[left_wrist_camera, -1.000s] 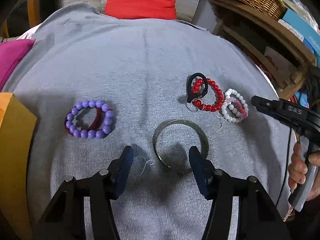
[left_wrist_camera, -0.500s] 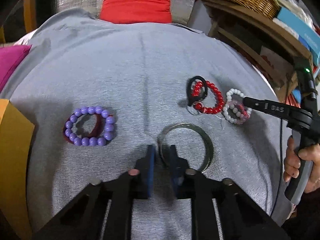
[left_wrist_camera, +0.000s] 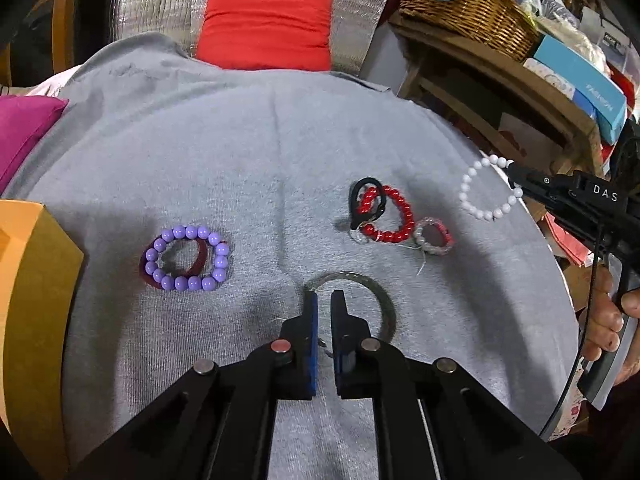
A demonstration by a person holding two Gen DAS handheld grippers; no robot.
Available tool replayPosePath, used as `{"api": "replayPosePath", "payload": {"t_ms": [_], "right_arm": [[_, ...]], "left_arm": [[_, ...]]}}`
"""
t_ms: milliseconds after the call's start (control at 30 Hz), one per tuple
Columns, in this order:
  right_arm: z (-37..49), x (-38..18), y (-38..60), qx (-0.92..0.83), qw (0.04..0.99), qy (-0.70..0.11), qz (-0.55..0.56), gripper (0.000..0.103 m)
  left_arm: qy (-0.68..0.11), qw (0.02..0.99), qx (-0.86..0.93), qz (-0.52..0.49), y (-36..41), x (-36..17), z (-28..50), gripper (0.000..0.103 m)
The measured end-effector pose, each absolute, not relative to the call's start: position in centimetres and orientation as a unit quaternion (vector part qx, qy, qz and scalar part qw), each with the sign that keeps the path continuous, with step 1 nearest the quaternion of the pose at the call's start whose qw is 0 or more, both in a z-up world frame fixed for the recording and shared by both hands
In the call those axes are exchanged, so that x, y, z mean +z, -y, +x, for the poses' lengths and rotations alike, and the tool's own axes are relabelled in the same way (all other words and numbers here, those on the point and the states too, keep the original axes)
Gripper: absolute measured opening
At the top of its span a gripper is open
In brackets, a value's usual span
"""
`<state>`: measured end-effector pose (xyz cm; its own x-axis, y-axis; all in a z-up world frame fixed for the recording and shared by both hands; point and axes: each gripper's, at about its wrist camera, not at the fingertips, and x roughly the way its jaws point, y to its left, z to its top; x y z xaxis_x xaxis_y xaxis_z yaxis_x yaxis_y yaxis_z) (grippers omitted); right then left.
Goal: Organize jewelry
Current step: 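Grasp the white pearl bracelet with the right tool while the left tool approaches the silver bangle, then grasp the silver bangle with the left tool while the right tool lifts the pearl bracelet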
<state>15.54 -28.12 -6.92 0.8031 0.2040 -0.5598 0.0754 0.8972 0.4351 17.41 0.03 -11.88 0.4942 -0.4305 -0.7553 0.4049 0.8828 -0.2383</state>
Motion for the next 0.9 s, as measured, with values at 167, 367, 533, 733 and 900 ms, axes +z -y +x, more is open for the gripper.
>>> {"api": "replayPosePath", "payload": {"t_ms": [167, 367, 533, 733, 900], "right_arm": [[14.4, -7.0, 28.3, 0.039, 0.92, -0.312, 0.233, 0.01], [14.9, -7.9, 28.0, 0.037, 0.915, -0.326, 0.232, 0.01], [14.9, -8.3, 27.7, 0.044, 0.913, -0.331, 0.233, 0.01], [14.8, -8.5, 27.6, 0.047, 0.912, -0.334, 0.234, 0.01], [14.6, -8.5, 27.4, 0.042, 0.913, -0.335, 0.23, 0.01]], "left_arm": [[-0.439, 0.864, -0.246, -0.006, 0.0, -11.9, 17.0, 0.006], [-0.448, 0.861, -0.239, 0.004, 0.4, -12.8, 18.2, 0.018], [-0.452, 0.857, -0.246, 0.034, 1.8, -13.7, 18.8, 0.019], [-0.455, 0.851, -0.255, 0.057, 2.9, -14.3, 18.5, 0.019], [-0.473, 0.84, -0.261, 0.041, 2.9, -14.1, 18.3, 0.036]]}}
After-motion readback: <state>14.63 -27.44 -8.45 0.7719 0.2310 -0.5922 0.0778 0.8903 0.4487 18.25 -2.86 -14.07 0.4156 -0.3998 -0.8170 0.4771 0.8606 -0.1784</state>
